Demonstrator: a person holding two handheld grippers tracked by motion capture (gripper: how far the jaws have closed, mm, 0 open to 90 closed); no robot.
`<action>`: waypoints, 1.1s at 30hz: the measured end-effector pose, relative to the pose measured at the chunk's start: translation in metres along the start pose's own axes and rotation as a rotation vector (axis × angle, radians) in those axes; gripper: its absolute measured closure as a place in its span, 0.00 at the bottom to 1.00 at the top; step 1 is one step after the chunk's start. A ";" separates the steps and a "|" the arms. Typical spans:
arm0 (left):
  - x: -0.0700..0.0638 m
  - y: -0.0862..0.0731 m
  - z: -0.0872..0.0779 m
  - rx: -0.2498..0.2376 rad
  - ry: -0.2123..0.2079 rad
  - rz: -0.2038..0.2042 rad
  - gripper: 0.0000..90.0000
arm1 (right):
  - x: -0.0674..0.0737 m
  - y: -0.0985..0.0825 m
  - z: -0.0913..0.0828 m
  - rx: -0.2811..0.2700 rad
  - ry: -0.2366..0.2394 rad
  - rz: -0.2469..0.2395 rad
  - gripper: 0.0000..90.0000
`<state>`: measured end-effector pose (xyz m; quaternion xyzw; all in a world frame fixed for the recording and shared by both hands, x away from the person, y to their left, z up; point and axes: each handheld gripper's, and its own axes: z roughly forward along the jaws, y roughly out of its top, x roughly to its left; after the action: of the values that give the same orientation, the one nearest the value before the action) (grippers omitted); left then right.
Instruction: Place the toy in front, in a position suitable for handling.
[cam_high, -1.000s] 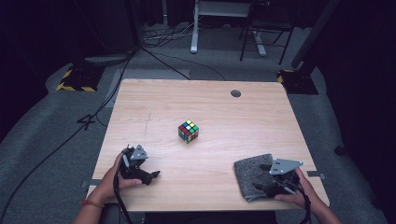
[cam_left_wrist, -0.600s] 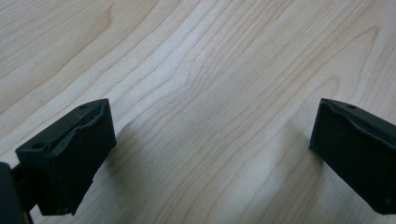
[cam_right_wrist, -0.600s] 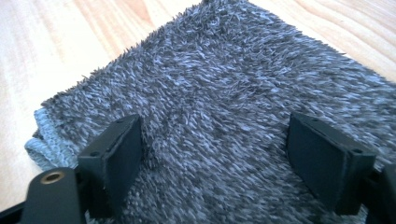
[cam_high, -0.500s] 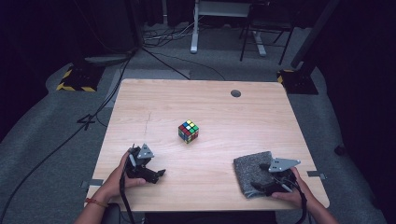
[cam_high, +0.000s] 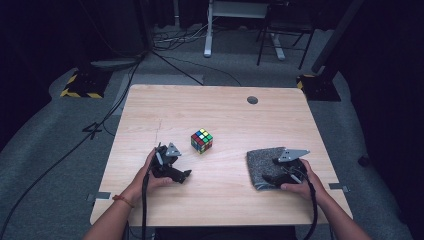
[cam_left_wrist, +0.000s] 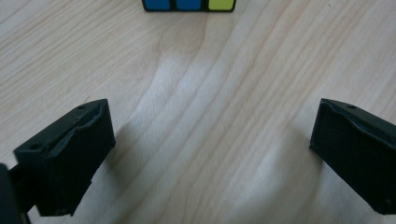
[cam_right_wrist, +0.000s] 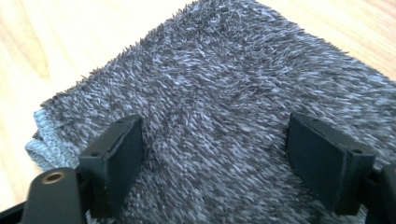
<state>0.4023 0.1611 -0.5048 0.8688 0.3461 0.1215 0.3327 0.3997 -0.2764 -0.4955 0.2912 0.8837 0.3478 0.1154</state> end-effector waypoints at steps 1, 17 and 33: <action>0.001 0.003 0.002 0.003 -0.002 0.005 0.00 | -0.002 0.001 0.002 -0.005 0.004 -0.006 0.22; 0.006 0.031 0.026 -0.010 -0.048 0.056 0.03 | -0.001 0.003 0.002 -0.016 0.010 -0.011 0.33; 0.009 0.060 0.035 -0.068 -0.112 0.055 0.17 | 0.010 -0.008 -0.009 -0.016 0.051 -0.046 0.37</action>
<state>0.4556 0.1176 -0.4915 0.8717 0.2986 0.0937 0.3772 0.3847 -0.2801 -0.4941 0.2610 0.8901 0.3593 0.1029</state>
